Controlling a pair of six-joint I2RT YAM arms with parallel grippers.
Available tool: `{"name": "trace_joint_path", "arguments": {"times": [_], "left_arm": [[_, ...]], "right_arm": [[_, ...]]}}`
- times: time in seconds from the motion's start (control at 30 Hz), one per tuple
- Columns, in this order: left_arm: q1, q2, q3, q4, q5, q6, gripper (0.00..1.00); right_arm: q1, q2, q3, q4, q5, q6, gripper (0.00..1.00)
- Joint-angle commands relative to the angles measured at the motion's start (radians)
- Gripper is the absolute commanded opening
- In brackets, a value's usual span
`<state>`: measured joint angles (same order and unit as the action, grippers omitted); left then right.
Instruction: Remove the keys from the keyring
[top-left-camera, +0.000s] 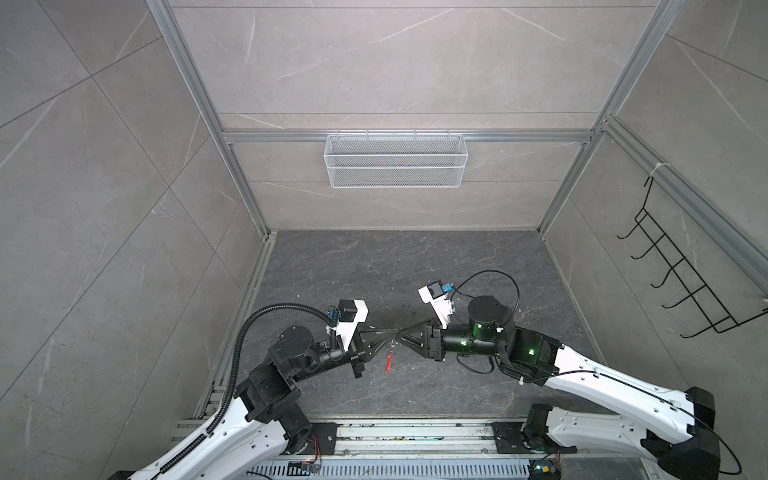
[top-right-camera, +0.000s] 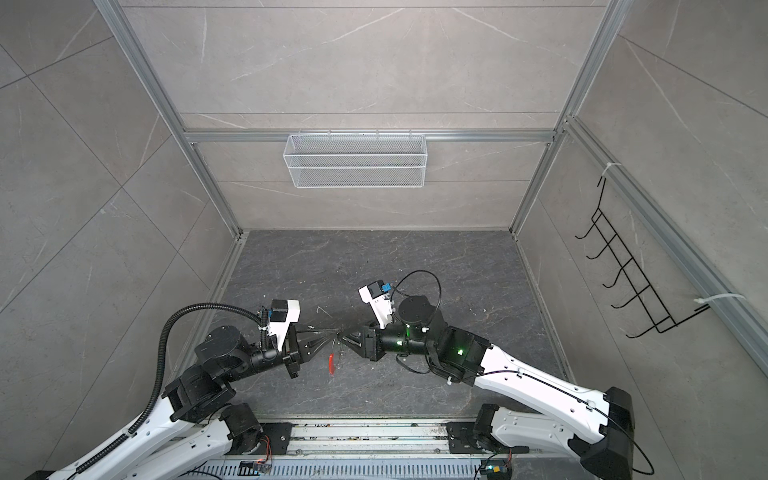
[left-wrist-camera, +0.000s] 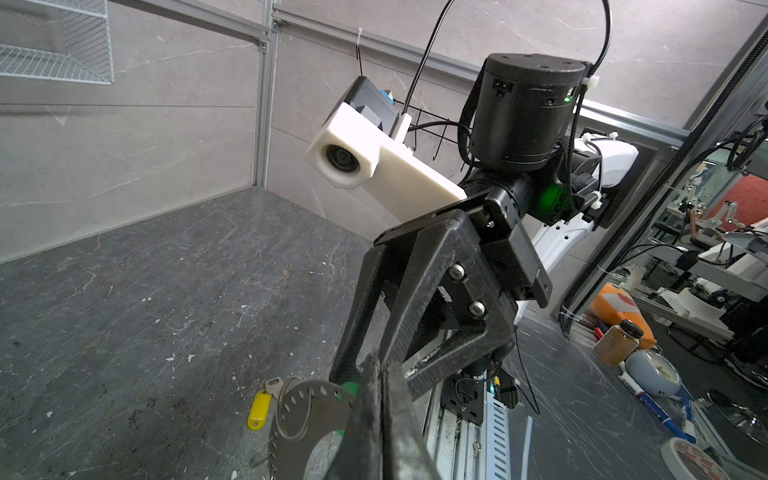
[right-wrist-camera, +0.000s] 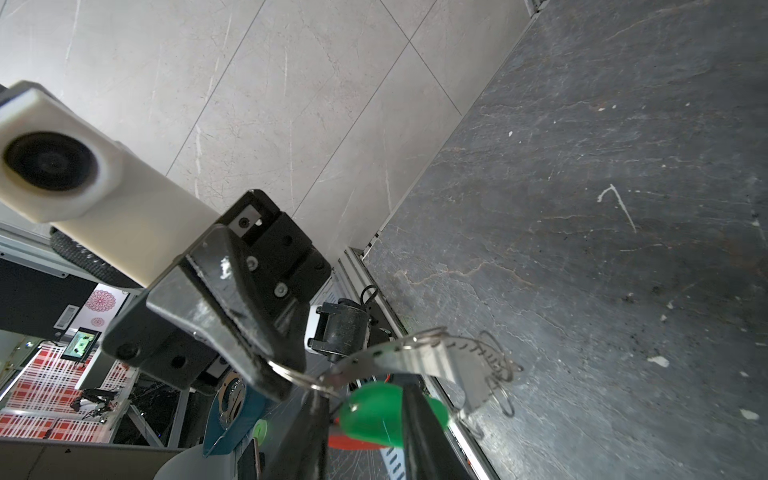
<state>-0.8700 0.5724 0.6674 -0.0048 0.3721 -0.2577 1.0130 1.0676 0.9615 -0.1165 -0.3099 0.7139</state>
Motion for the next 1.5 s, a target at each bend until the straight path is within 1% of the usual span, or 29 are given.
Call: {"name": "trace_joint_path", "arguments": {"times": [0.0, 0.17, 0.27, 0.4, 0.47, 0.57, 0.73, 0.83, 1.0, 1.27, 1.47], "left_arm": [[-0.012, -0.025, 0.081, 0.089, 0.082, 0.017, 0.00], [-0.012, -0.018, 0.087, 0.076, 0.085, 0.022, 0.00], [-0.012, -0.014, 0.092, 0.066, 0.083, 0.026, 0.00], [-0.012, -0.014, 0.100, 0.047, 0.078, 0.035, 0.00], [-0.012, -0.014, 0.102, 0.045, 0.078, 0.036, 0.00], [-0.012, -0.012, 0.105, 0.040, 0.080, 0.038, 0.00], [-0.012, -0.013, 0.114, 0.025, 0.088, 0.045, 0.00], [-0.012, -0.010, 0.117, 0.023, 0.112, 0.047, 0.00], [-0.012, 0.008, 0.129, 0.021, 0.171, 0.048, 0.00], [-0.012, 0.019, 0.130, 0.051, 0.230, 0.032, 0.00], [-0.012, 0.018, 0.127, 0.055, 0.225, 0.029, 0.00]], "right_arm": [[-0.015, 0.000, 0.012, -0.117, 0.109, -0.019, 0.32], [-0.016, -0.008, 0.024, -0.140, 0.108, -0.033, 0.33], [-0.016, -0.006, 0.050, -0.192, 0.123, -0.051, 0.34], [-0.016, -0.025, 0.064, -0.228, 0.130, -0.075, 0.39], [-0.016, -0.032, 0.074, -0.235, 0.110, -0.102, 0.39], [-0.016, -0.040, 0.101, -0.246, 0.035, -0.174, 0.43], [-0.016, -0.076, 0.141, -0.290, -0.033, -0.294, 0.45], [-0.016, -0.110, 0.141, -0.257, -0.082, -0.349, 0.46], [-0.016, -0.133, 0.161, -0.204, -0.124, -0.416, 0.47], [-0.015, -0.065, 0.165, -0.092, -0.247, -0.423, 0.46], [-0.013, -0.052, 0.136, 0.000, -0.314, -0.390, 0.43]]}}
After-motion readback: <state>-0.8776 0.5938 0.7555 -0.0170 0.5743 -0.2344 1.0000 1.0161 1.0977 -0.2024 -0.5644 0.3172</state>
